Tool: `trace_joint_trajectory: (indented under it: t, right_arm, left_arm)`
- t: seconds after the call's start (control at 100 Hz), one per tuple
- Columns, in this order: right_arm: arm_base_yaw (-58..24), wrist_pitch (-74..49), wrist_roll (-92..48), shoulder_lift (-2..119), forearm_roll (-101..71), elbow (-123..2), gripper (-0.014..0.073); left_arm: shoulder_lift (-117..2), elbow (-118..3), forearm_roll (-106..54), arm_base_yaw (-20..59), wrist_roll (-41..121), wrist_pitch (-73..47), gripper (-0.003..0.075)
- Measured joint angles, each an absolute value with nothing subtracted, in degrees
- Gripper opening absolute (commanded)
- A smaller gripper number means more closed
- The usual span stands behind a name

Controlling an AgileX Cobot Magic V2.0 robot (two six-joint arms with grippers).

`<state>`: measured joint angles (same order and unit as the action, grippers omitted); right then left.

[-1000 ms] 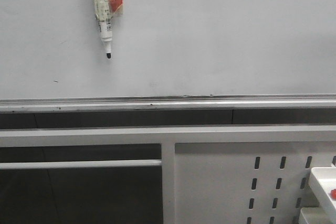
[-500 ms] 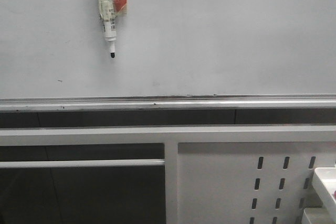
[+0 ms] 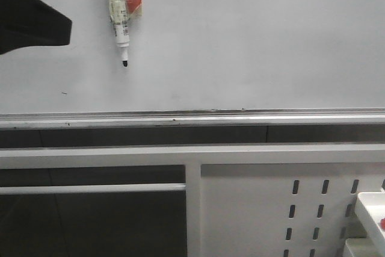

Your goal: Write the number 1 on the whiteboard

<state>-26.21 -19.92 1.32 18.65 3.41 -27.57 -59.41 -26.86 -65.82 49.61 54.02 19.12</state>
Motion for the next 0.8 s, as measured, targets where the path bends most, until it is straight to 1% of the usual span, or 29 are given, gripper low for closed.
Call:
trace_joint_trajectory:
  t: [0.07, 0.14, 0.26, 0.33, 0.47, 0.8]
  right_arm:
    - [-26.21, -19.92, 1.32, 18.65, 3.41, -27.57, 0.0441]
    - [-26.21, -19.92, 1.32, 18.65, 3.41, -27.57, 0.0441]
    - [-26.21, -19.92, 1.32, 18.65, 3.41, -27.57, 0.0441]
    - [-26.21, -19.92, 1.32, 18.65, 3.41, -27.57, 0.0441]
    - [-26.21, -19.92, 1.32, 18.65, 3.41, -27.57, 0.0441]
    - [-26.21, -20.19, 1.22, 18.65, 3.41, -27.57, 0.0441]
  left_arm:
    - [-61.80, -26.92, -65.24, 53.30, 50.58, 23.65, 0.0323]
    - [-64.10, -26.92, -62.92, 55.30, 45.02, 26.76, 0.0323]
    - [-67.63, -27.01, -58.15, 55.60, 33.41, 31.44, 0.0323]
    - [-69.45, -27.52, -56.22, 54.91, 30.05, 32.76, 0.0324]
    - [-72.68, -30.01, -53.46, 53.89, 28.05, 33.83, 0.0341]
    - [-80.34, -35.60, -51.16, 53.89, 27.70, 36.08, 0.0340]
